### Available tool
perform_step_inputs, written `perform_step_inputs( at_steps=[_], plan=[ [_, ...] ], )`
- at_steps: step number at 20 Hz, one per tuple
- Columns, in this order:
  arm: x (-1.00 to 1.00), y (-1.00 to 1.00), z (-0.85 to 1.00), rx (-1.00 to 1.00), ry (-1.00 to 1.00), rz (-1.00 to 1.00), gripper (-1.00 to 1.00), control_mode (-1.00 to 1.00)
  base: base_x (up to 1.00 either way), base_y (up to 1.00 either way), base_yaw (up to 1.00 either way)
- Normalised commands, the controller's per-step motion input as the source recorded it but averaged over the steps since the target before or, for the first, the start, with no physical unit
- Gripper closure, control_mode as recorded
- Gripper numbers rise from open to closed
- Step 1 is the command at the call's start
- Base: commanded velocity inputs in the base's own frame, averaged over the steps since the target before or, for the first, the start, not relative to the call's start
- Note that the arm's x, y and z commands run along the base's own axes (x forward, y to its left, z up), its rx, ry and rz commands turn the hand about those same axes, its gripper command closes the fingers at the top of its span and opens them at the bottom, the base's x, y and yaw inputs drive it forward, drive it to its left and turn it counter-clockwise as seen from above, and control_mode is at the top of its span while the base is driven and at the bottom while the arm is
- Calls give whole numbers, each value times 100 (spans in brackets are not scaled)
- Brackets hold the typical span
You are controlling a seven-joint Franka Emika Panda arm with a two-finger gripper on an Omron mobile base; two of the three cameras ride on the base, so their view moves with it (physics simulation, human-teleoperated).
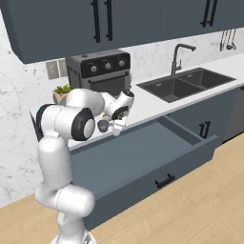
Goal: Pick the measuring cup from the drawer and place it on the counter.
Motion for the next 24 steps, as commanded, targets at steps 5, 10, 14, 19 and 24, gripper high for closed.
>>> perform_step_inputs(
  at_steps=[5, 10, 14, 19, 24],
  plan=[
    [39, 100, 9, -11, 7, 0, 100, -100, 0, 0, 0],
    [75, 100, -15, -14, 18, 0, 100, -100, 0, 0, 0],
    [97, 100, -9, -5, 15, 0, 100, -100, 0, 0, 0],
    [60, 77, -28, -6, 12, 0, -100, -100, 0, 0, 0],
    [-51, -3, 35, -1, -6, -7, -100, -100, 0, 0, 0]
  ],
)
